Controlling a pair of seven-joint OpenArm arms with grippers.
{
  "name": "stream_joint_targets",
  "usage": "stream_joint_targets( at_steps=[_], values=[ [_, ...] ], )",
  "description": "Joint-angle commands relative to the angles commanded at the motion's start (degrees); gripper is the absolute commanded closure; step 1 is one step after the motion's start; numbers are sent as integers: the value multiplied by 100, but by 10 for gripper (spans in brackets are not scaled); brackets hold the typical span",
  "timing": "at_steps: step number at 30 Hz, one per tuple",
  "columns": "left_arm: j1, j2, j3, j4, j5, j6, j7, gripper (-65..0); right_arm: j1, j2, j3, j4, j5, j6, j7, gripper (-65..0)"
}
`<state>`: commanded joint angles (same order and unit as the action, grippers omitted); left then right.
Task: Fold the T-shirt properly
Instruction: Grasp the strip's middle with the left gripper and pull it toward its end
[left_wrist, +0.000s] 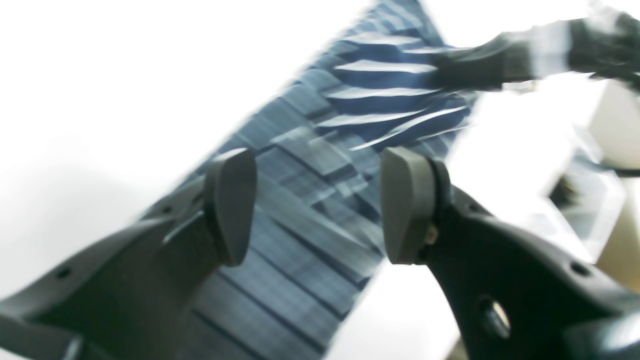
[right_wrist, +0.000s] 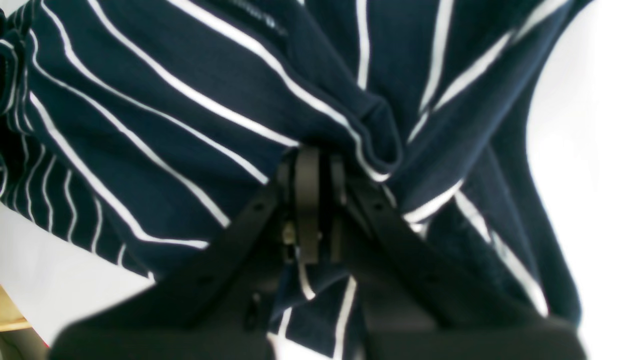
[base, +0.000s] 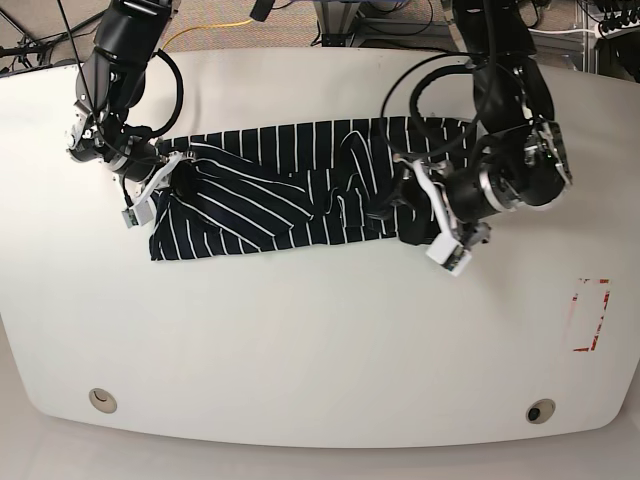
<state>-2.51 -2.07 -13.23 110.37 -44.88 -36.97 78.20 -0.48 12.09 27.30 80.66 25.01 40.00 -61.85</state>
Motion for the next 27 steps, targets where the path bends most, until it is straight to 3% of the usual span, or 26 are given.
stream_joint_targets(
  at_steps=[3,9,13,17,20,24,27],
  values=[
    [273,-334,-325,0,0,0,-9,-358,9,0,0,475,9,0,-211,-44],
    [563,-844,-510,-360,-9,-9,-26,-257,185,-114,211,1196,387,0,-747,-349],
    [580,-853,-510,-712,-9,-9,-237,-181,343,-141,818,1248,1011,0,-1196,-479],
    [615,-738,-484,-1055,9,-9,-668,-99,484,-114,1345,1248,1503,0,-1486,-504],
    [607,-607,-484,-1310,9,-9,-765,-90,571,-62,1468,1204,1547,0,-1495,-504],
    [607,-492,-475,-1538,35,-9,-774,-90,615,308,1468,659,1582,0,-1486,-504],
    [607,-484,-466,-1582,308,-9,-782,-90,774,492,1468,132,1591,0,-1468,-504]
  ],
)
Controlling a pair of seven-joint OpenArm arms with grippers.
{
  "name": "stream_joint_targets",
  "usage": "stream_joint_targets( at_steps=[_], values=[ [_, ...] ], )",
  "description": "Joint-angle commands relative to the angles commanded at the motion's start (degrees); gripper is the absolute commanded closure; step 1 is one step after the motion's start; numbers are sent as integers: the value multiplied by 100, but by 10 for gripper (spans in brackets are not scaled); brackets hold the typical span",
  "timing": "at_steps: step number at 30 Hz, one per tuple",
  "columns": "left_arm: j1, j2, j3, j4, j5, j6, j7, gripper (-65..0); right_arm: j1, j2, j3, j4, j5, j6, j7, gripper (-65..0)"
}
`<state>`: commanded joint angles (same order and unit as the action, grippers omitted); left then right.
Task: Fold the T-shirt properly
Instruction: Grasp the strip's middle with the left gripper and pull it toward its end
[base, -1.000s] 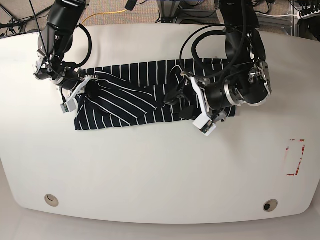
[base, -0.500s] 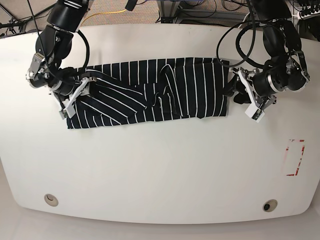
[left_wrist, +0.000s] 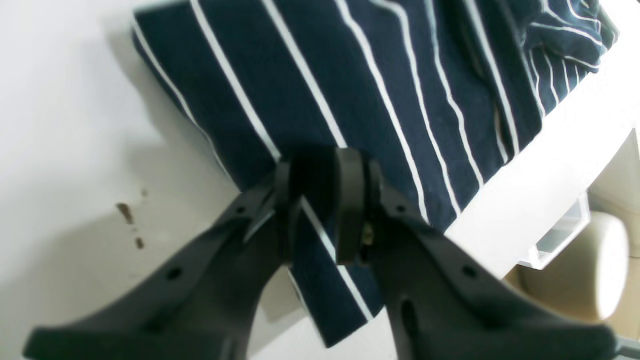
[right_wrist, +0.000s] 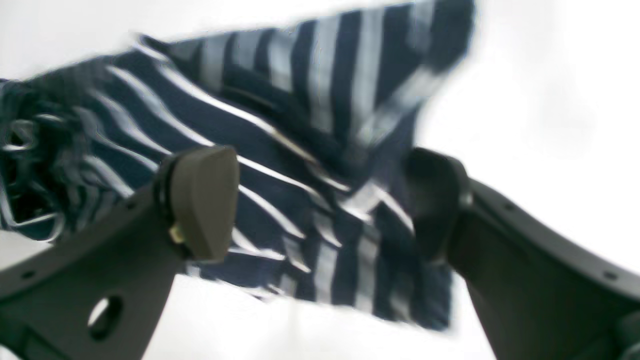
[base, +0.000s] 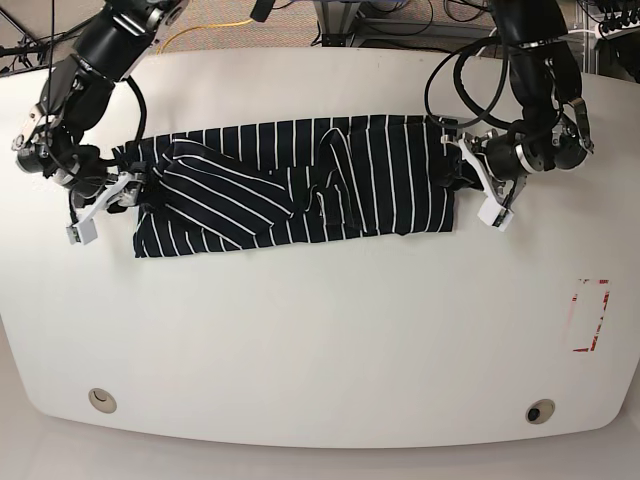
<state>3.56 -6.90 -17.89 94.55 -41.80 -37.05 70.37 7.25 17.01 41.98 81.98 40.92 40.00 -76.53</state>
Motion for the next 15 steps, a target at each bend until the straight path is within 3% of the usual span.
stream_joint_targets(
  at_steps=[5,9,15],
  values=[
    [-123,-26,457,-9,316,0,-141,-90,132,343,-9,-932,0,0,484,-503],
    [-123,-53,624,-18,352,0,-149,-90,185,457,-35,-1371,0,0,571,-503],
    [-132,-70,642,0,343,0,-176,-90,141,132,-53,-1433,0,0,563,-503]
  ],
)
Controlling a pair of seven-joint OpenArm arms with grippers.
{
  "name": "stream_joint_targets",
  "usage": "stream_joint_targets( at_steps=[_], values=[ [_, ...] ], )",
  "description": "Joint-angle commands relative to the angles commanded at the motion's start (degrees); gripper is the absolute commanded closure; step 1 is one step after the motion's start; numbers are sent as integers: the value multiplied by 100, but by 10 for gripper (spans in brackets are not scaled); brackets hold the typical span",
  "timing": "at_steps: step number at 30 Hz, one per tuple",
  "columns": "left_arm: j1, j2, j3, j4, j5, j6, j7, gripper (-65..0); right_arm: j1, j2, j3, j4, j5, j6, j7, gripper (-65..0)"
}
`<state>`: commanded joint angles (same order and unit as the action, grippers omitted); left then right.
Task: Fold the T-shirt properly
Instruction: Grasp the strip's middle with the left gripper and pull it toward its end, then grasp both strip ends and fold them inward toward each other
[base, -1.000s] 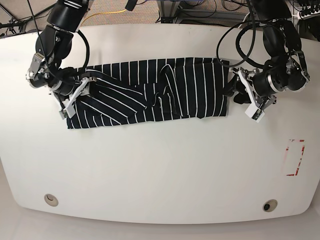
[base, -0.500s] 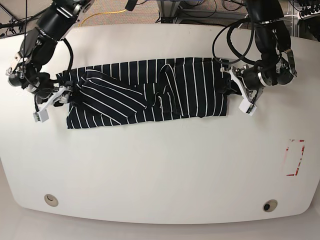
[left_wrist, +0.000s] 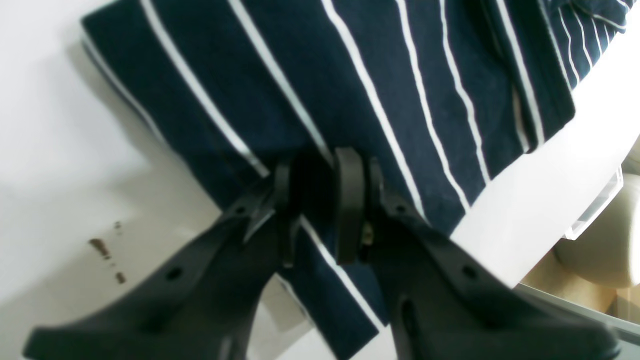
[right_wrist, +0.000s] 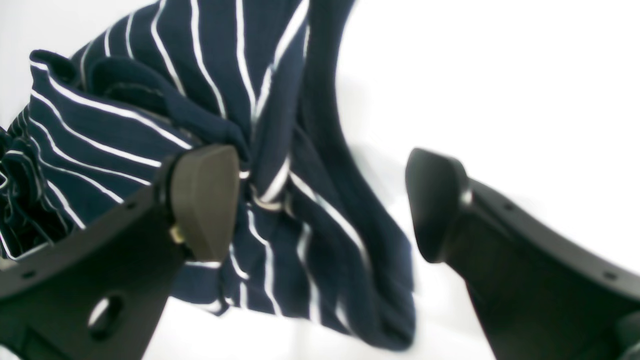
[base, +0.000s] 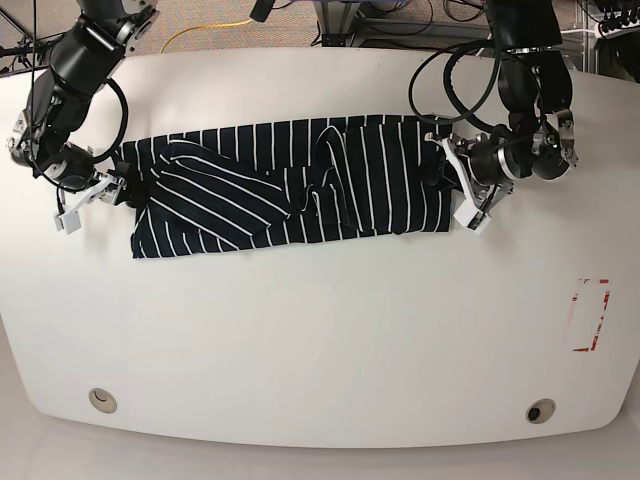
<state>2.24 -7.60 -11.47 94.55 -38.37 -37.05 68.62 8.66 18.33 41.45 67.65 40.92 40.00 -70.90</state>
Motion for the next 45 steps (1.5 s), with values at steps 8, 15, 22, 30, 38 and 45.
stream_joint_targets(
  at_steps=[8,15,22,30,38,45],
  values=[
    [0,-9,0,-18,0,0,0,-90,-88,-571,-9,193,-44,0,-44,-503],
    [0,-18,0,-18,9,0,0,-90,-79,-571,-9,202,-44,0,-9,-349],
    [-9,-9,0,-18,9,0,0,-92,-62,-396,-9,229,-53,0,-9,0],
    [-53,26,255,-211,9,0,0,-94,-255,-281,9,1099,-35,0,-44,0],
    [-519,316,352,-1143,9,9,0,-94,-484,-527,0,2760,0,0,-686,0],
    [-958,800,360,-1618,536,9,0,-94,-519,-993,-527,4176,9,0,-910,0]
  ],
)
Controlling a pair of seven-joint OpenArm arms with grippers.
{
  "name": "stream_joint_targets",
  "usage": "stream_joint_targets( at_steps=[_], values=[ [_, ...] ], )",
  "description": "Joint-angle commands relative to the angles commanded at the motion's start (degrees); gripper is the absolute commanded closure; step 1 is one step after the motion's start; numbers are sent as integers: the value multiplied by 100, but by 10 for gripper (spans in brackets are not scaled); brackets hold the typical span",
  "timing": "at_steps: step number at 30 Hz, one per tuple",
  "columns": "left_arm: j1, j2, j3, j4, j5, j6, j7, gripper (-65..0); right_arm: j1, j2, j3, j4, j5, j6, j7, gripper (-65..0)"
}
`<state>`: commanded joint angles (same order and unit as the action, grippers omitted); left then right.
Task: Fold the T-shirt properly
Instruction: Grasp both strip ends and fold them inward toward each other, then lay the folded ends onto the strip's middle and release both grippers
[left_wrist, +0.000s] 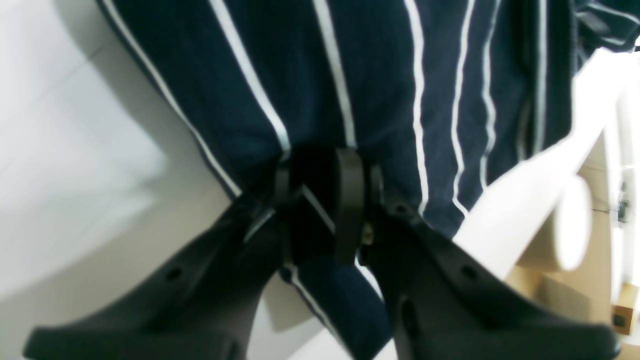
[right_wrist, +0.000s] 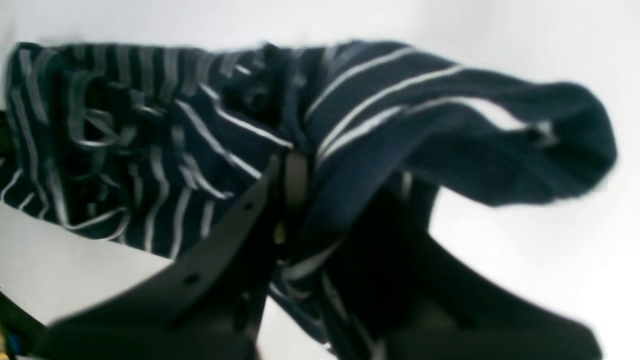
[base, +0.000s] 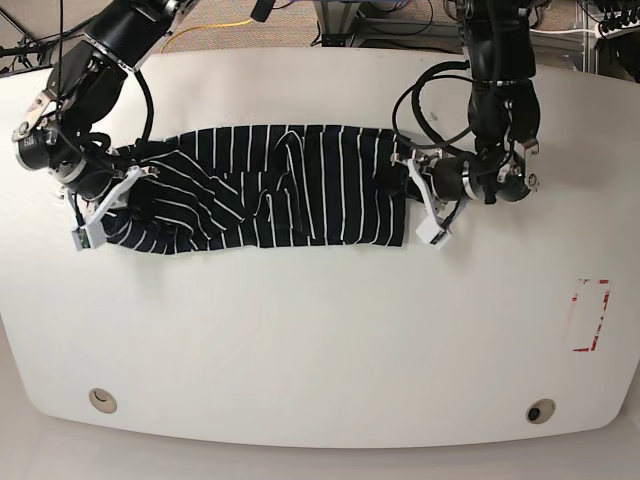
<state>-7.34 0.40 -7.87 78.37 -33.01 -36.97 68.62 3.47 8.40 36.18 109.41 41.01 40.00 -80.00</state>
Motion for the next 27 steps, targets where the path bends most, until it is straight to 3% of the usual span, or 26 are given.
stream_joint_targets(
  at_steps=[5,10,18,26,27],
  values=[
    [-167,396,18,-18,624,0,0,-94,-158,-290,-844,387,202,0,0,0],
    [-211,519,299,-70,782,0,-70,-94,-255,-589,-1336,422,853,0,0,0],
    [-185,519,440,-299,782,0,-378,-94,-255,-1178,-1925,422,835,0,22,0],
    [-193,519,413,-413,747,0,-396,-94,-229,-1310,-2462,158,651,0,338,0],
    [-193,519,413,-413,738,0,-396,-94,-132,-1301,-2549,26,527,0,391,-25]
  ],
)
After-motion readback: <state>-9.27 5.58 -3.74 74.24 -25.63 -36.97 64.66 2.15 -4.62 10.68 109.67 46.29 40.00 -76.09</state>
